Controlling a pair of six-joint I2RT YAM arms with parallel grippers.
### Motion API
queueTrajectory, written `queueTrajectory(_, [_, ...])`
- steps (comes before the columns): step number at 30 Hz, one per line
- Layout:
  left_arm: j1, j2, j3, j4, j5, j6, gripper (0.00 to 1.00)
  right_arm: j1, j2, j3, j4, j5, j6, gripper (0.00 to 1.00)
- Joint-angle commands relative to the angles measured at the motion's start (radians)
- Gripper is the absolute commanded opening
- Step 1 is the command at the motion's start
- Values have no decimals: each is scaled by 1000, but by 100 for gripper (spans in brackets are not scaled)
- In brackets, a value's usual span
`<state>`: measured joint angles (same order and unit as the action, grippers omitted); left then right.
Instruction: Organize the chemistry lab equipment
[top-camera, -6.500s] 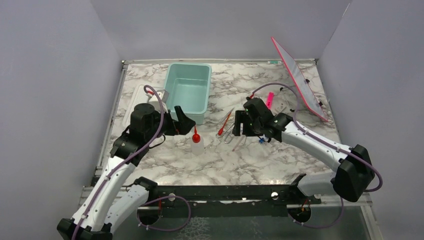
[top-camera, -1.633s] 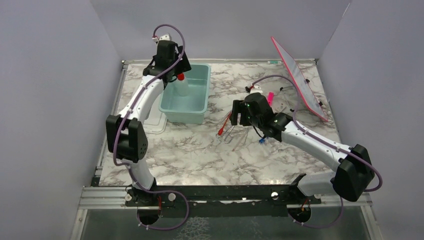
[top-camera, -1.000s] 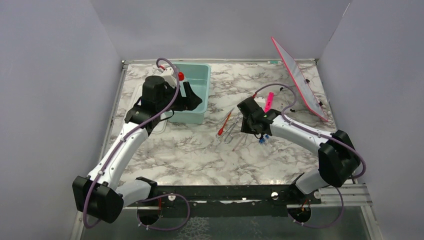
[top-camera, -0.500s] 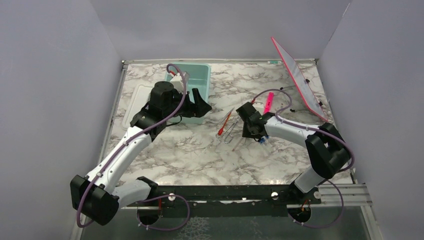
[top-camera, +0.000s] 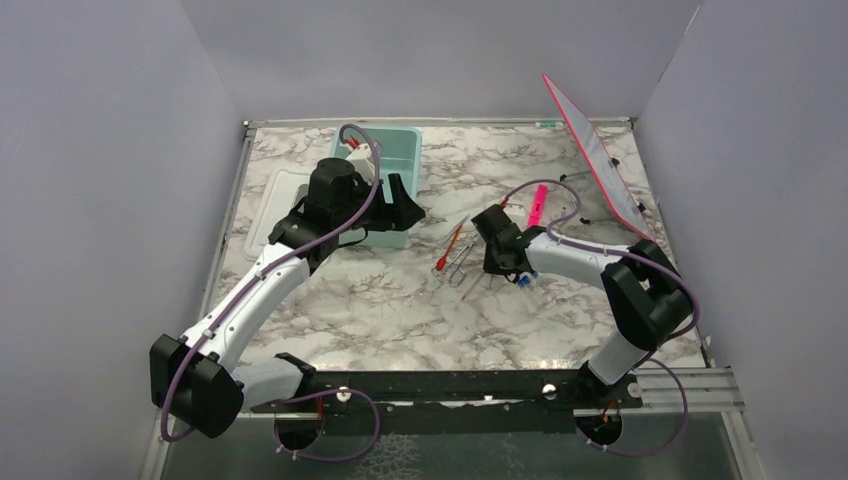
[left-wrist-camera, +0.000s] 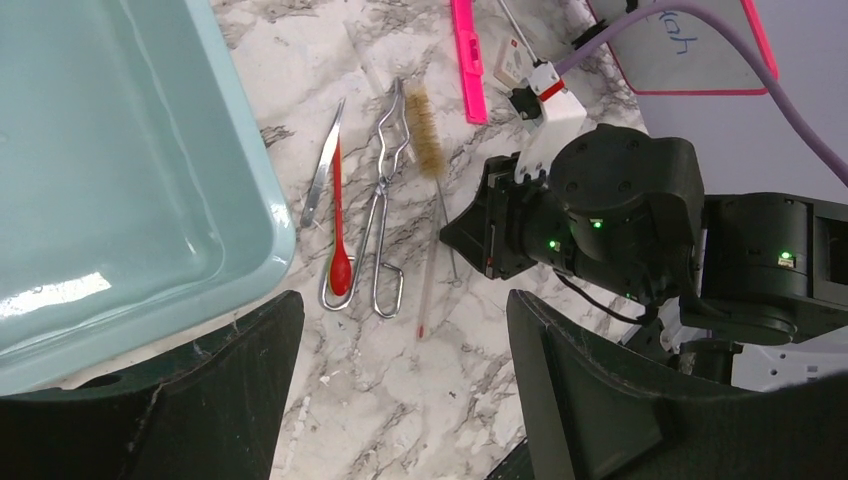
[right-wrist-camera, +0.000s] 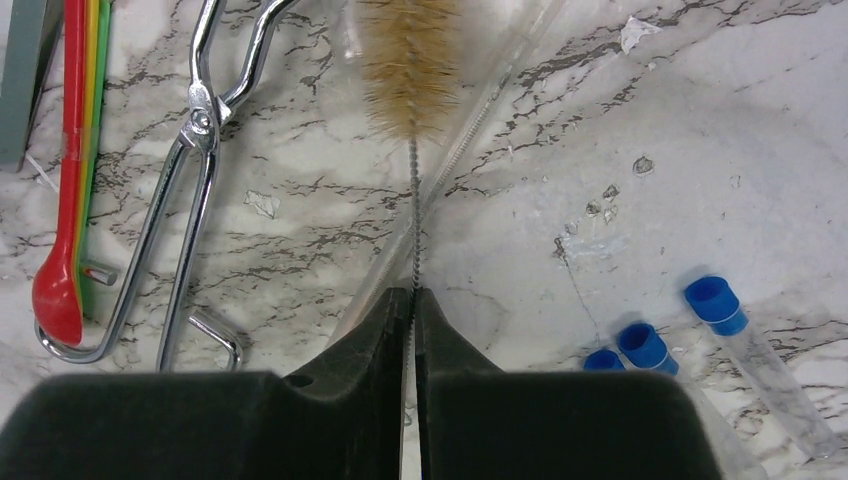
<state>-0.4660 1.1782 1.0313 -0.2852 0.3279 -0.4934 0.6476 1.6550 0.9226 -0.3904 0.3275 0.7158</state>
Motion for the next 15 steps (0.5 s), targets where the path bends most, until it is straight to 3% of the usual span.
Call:
queueTrajectory(1, [-2,16,53,32,-10,9,77,-10,25,-36,24,8,18,7])
queueTrajectory(3, [-3,25,61,33,-10,7,77,-12,22,-32,19,13,20,1])
queueTrajectory(15, [-3,74,85,85,16,-87,79,-12,-251,-3,-34,77,7,0])
